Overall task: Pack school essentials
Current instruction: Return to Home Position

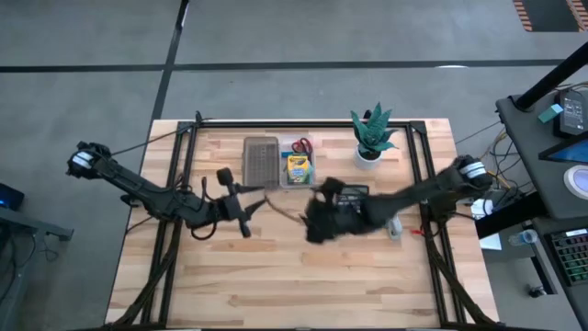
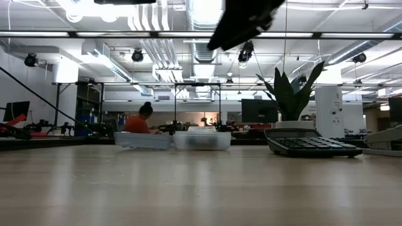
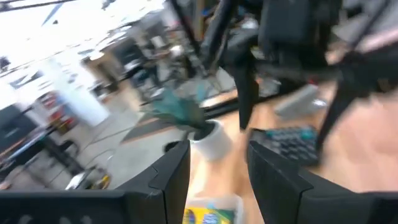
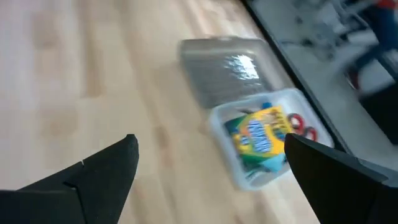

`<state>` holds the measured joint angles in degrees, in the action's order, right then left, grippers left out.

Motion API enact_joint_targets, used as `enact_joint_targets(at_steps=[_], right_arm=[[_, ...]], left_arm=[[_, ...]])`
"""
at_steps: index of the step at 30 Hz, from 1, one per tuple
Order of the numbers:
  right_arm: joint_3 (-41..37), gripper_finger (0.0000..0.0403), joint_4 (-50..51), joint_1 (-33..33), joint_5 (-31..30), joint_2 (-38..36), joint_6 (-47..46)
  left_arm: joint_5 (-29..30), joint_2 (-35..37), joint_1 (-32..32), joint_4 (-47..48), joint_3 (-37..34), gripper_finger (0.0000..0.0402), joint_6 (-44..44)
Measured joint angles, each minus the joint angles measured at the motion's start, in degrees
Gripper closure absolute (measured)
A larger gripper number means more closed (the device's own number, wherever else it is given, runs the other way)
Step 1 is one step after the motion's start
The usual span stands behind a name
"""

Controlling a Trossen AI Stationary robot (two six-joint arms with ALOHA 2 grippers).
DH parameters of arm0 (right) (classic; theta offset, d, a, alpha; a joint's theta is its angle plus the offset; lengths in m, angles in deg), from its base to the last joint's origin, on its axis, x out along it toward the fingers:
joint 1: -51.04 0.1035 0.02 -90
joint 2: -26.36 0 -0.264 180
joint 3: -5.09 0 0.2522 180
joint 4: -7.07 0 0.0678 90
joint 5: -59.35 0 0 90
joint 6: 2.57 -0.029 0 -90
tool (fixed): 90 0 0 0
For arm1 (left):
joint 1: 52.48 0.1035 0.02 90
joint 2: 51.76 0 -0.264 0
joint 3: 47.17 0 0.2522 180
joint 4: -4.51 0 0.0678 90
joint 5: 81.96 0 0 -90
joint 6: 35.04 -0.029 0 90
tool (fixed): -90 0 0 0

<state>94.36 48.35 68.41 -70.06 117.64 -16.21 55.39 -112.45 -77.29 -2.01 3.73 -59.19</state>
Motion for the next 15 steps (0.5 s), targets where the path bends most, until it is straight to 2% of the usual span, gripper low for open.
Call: enact_joint_targets(at_steps=[4,7,12,15], right_arm=[[-9.7,0.0014,-7.4,6.3,-0.1,-6.2,1.4],[-20.2,0.0014,-21.1,9.1,0.8,-12.1,6.4],[-36.7,0.0014,-48.9,6.5,14.6,-19.7,17.1],[-43.2,0.0014,-60.9,1.3,24.5,-23.3,20.3]], left_arm=[[-1.4,1.1,-3.7,5.1,-0.5,0.0261,-0.2],[-1.7,2.4,-6.7,5.1,-1.2,0.0261,-1.4],[-6.1,4.1,-7.9,3.1,-2.4,0.0261,-1.9],[-7.8,4.5,-6.2,-5.3,-5.6,0.0261,-5.1]])
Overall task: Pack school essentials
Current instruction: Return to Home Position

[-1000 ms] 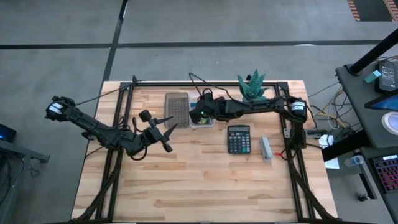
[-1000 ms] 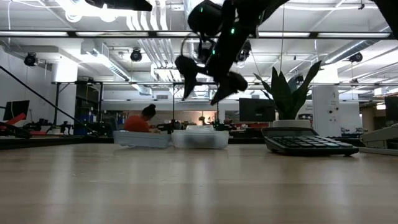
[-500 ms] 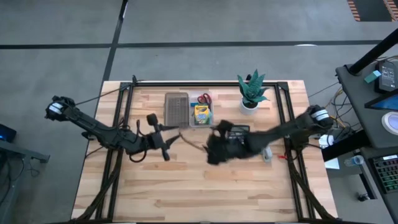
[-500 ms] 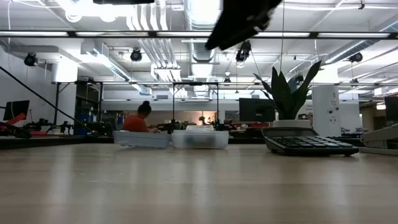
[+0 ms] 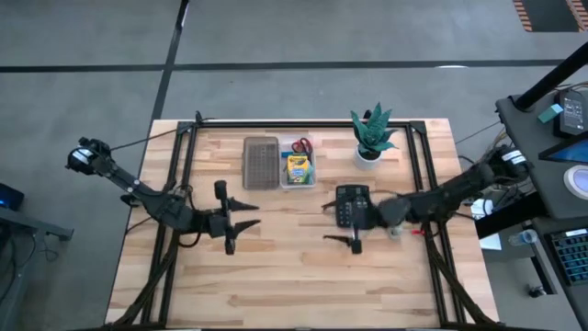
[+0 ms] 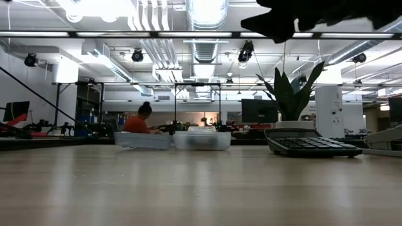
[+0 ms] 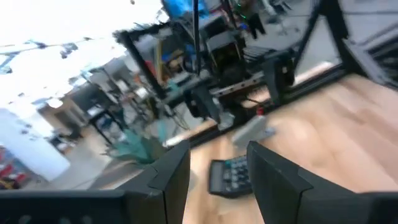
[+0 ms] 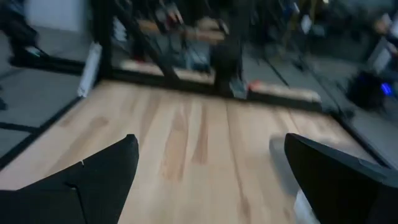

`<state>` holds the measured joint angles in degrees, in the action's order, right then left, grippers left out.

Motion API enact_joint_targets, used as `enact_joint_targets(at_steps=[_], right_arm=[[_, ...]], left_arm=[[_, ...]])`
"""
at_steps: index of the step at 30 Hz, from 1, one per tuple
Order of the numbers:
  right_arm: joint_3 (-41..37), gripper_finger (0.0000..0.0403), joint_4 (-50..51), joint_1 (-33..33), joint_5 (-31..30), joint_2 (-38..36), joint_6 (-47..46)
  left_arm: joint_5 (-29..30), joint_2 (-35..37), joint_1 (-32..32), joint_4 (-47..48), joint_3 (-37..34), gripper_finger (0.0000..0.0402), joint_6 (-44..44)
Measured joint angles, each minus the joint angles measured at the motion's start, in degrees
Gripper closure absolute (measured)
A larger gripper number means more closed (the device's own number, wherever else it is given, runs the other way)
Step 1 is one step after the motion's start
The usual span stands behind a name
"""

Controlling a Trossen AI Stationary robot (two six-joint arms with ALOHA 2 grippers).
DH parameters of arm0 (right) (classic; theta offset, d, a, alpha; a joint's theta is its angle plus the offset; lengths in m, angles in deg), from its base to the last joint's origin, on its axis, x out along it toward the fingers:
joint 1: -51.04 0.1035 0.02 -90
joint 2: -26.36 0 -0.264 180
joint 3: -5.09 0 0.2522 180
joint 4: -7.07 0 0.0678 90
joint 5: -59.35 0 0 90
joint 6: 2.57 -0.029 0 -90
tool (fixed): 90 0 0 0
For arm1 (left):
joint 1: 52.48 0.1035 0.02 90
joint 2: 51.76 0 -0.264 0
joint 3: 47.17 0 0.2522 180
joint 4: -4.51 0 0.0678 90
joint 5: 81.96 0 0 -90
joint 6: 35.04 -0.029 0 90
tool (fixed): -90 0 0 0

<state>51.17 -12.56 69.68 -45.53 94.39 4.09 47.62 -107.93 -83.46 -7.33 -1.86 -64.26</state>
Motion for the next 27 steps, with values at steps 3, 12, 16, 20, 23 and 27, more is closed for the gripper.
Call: enact_joint_targets(at_steps=[3,12,16,20,23,27], right_arm=[[-4.1,0.0014,-4.7,-5.1,8.7,-2.8,3.7],[-8.9,0.0014,-1.7,-12.1,9.8,-13.1,10.9],[-11.7,0.0014,0.3,-14.2,9.8,-17.5,10.9],[-16.1,0.0014,0.0,-14.6,10.0,-21.8,10.5],[-19.2,0.0014,-0.2,-14.6,10.1,-25.9,9.8],[-22.8,0.0014,-0.4,-14.6,10.4,-32.1,10.0]], left_arm=[[-1.5,0.0,2.8,-8.3,-4.7,0.0261,-2.8],[-1.5,13.1,7.5,-12.1,-16.9,0.0306,-0.9],[-1.5,20.7,7.8,-15.6,-23.1,0.0335,-0.9],[-1.2,27.1,7.9,-18.3,-28.8,0.0357,-1.5],[0.6,32.6,8.2,-17.5,-31.0,0.0368,-2.0],[2.6,38.8,8.2,-12.0,-31.1,0.0375,-2.2]])
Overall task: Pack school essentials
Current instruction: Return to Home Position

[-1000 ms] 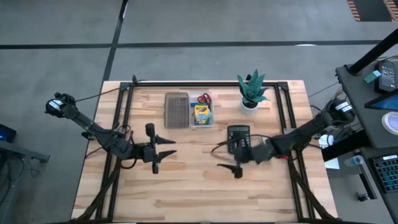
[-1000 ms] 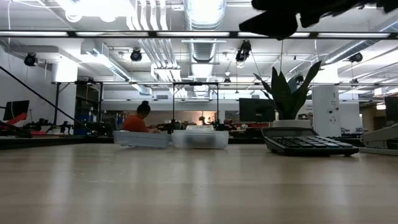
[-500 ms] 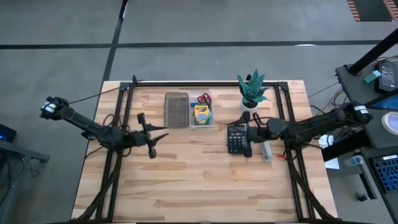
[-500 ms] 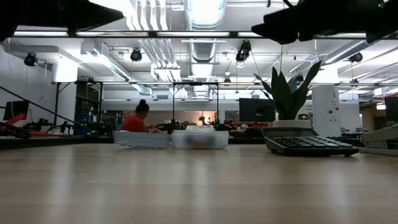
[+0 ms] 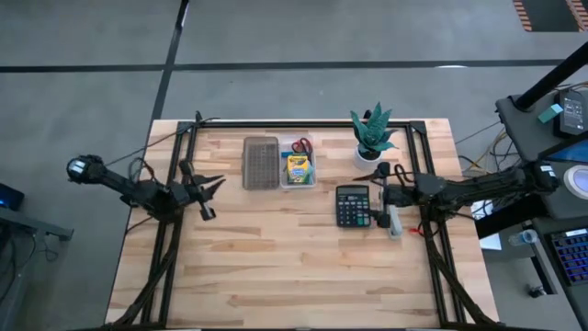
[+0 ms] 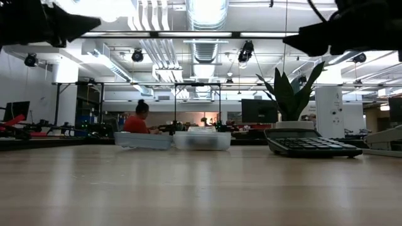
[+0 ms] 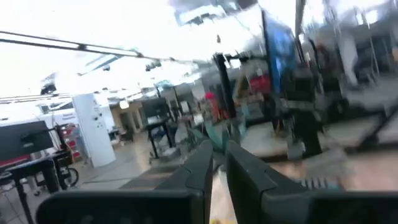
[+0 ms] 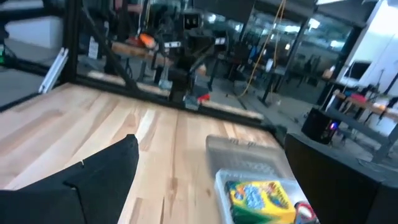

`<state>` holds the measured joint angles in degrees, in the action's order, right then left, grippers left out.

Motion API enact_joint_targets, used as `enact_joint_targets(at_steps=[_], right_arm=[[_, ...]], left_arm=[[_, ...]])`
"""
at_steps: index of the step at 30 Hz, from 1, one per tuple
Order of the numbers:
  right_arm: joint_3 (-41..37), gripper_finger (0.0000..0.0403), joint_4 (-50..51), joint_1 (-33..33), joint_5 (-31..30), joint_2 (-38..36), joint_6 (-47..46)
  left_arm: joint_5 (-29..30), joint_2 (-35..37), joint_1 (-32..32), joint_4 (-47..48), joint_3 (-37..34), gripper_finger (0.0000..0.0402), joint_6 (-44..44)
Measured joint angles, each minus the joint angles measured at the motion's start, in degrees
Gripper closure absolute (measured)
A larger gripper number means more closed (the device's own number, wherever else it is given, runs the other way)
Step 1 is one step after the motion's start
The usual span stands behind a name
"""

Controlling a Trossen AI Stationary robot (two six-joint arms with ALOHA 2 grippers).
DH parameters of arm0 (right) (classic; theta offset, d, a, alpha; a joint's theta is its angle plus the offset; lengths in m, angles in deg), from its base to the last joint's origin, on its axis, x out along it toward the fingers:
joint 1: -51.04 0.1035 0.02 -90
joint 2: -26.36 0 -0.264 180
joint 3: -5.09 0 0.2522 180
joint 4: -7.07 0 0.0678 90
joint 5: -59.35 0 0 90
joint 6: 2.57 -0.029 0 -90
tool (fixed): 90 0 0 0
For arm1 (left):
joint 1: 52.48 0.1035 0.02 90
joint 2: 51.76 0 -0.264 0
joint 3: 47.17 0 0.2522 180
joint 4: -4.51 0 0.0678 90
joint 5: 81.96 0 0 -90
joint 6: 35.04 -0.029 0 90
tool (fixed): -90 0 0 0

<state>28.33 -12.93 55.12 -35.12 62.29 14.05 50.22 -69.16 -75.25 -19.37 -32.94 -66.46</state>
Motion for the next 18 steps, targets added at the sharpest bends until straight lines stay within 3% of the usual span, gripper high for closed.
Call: enact_joint_targets(at_steps=[11,18], right_arm=[[-8.5,0.0014,-1.0,0.0,0.5,-16.8,4.6],[-8.7,0.0014,0.5,0.0,6.0,-25.0,4.6]], left_arm=[[1.3,6.4,0.0,7.1,0.0,0.0375,1.2],[4.1,6.1,0.0,6.7,-0.1,0.0375,3.5]])
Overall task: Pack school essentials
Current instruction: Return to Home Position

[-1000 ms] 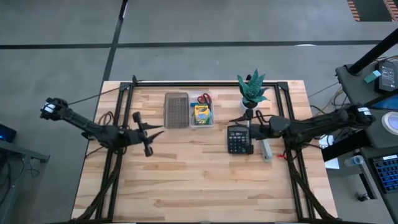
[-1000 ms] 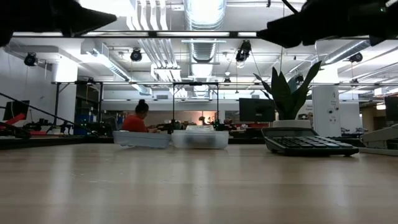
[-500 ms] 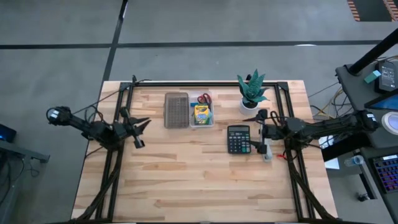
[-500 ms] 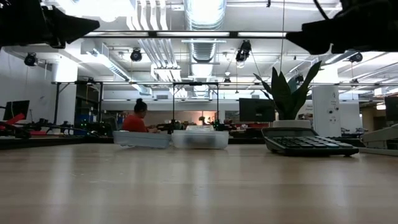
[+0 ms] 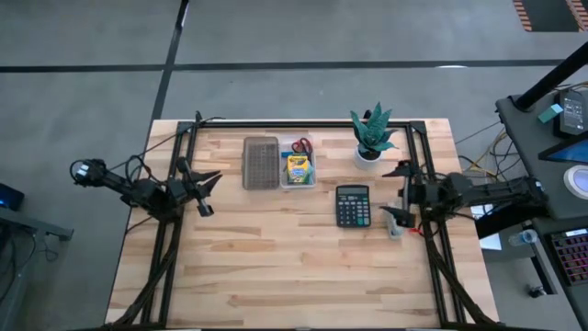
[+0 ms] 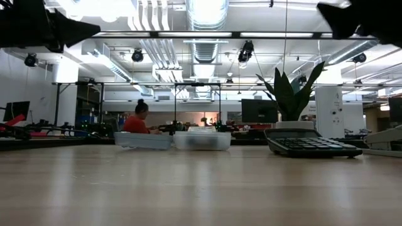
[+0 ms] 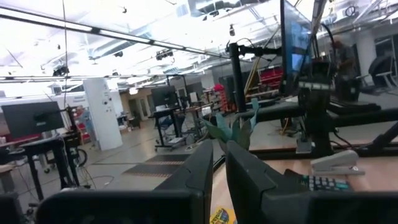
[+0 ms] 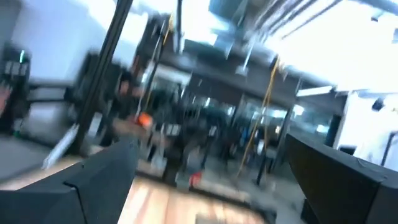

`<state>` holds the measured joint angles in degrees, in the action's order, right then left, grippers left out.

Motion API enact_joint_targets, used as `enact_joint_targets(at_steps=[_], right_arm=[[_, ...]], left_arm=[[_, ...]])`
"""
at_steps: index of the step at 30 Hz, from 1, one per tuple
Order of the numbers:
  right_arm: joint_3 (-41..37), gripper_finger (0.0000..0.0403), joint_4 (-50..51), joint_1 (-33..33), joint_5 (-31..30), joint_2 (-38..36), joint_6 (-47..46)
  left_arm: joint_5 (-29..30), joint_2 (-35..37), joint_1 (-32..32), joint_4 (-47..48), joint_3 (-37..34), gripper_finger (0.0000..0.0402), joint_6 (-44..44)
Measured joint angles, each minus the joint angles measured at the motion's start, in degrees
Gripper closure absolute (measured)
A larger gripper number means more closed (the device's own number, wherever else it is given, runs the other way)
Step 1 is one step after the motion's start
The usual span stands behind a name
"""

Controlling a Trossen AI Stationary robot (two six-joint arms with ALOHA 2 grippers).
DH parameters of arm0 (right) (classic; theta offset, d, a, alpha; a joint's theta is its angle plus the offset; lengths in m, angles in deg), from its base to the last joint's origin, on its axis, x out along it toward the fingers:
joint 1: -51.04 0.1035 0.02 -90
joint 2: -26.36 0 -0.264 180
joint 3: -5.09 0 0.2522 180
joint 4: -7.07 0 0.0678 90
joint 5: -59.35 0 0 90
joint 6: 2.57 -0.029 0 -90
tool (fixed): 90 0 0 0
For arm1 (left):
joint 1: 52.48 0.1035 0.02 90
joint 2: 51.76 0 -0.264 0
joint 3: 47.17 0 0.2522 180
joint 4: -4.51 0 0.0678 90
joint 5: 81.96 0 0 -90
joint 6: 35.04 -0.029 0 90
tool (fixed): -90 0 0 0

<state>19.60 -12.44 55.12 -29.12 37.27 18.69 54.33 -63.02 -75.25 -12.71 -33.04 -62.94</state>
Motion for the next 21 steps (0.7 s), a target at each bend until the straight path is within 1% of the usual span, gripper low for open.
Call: enact_joint_targets(at_steps=[5,8,21], right_arm=[[0.0,0.0014,0.1,0.0,0.0,-3.0,1.2],[0.1,0.0014,0.0,0.0,-0.1,-3.4,-0.3],[0.4,0.0014,0.1,0.0,-0.1,-2.9,-21.0]], left_arm=[[0.1,-1.0,0.0,0.0,0.0,0.0375,0.2],[0.1,-1.7,0.0,0.1,0.0,0.0375,0.3],[0.1,-4.2,0.0,0.1,-0.1,0.0375,0.3]])
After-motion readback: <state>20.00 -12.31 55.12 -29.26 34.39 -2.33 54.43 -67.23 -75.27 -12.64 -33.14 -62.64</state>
